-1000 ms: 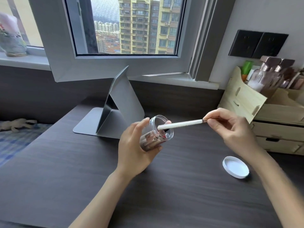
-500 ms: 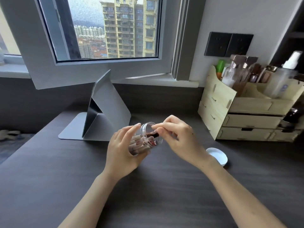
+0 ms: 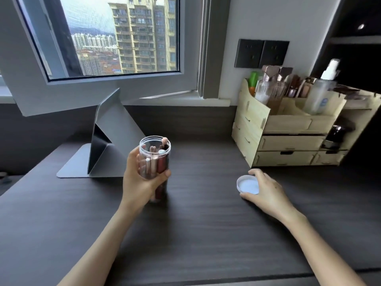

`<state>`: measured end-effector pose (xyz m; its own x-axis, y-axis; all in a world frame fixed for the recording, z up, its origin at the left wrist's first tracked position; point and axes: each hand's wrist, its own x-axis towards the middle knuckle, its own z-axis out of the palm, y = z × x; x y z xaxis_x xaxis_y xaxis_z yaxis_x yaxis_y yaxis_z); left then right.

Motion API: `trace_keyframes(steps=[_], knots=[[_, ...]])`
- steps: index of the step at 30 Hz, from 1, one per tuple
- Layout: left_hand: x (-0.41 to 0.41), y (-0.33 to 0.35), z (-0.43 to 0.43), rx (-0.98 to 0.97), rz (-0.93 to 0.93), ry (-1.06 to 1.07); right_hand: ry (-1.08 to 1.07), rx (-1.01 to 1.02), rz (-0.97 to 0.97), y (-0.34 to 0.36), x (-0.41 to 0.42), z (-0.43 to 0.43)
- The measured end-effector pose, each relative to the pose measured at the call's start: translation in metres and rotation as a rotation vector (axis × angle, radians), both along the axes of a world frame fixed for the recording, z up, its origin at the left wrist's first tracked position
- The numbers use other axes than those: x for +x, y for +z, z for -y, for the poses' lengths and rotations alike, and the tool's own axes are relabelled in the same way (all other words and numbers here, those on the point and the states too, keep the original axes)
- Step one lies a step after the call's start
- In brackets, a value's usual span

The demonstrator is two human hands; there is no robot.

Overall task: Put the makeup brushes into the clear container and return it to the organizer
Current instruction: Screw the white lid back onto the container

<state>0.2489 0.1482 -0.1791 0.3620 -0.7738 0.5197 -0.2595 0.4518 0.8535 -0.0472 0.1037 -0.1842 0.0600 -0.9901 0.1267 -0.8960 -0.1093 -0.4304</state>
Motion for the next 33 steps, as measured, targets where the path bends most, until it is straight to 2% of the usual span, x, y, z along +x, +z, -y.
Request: trace_keyframes(steps=[4, 12, 18, 23, 29, 33], knots=[[-0.012, 0.007, -0.006, 0.025, 0.065, -0.053, 0.154, -0.022, 0.268, 0.029, 0.023, -0.009], [-0.023, 0.025, -0.02, 0.068, 0.341, -0.063, 0.574, -0.057, 0.139, 0.108, 0.066, -0.033], [-0.023, 0.038, -0.033, 0.179, 0.486, -0.14, 0.736, 0.092, 0.321, 0.127, 0.075, -0.035], [-0.022, 0.054, -0.04, 0.301, 0.425, -0.281, 0.832, 0.098, 0.338, 0.131, 0.074, -0.037], [-0.019, 0.068, -0.049, 0.428, 0.173, -0.709, 0.97, 0.233, 0.381, 0.137, 0.067, -0.035], [-0.018, 0.063, -0.05, 0.467, 0.059, -0.807, 0.971, 0.252, 0.361, 0.138, 0.068, -0.037]])
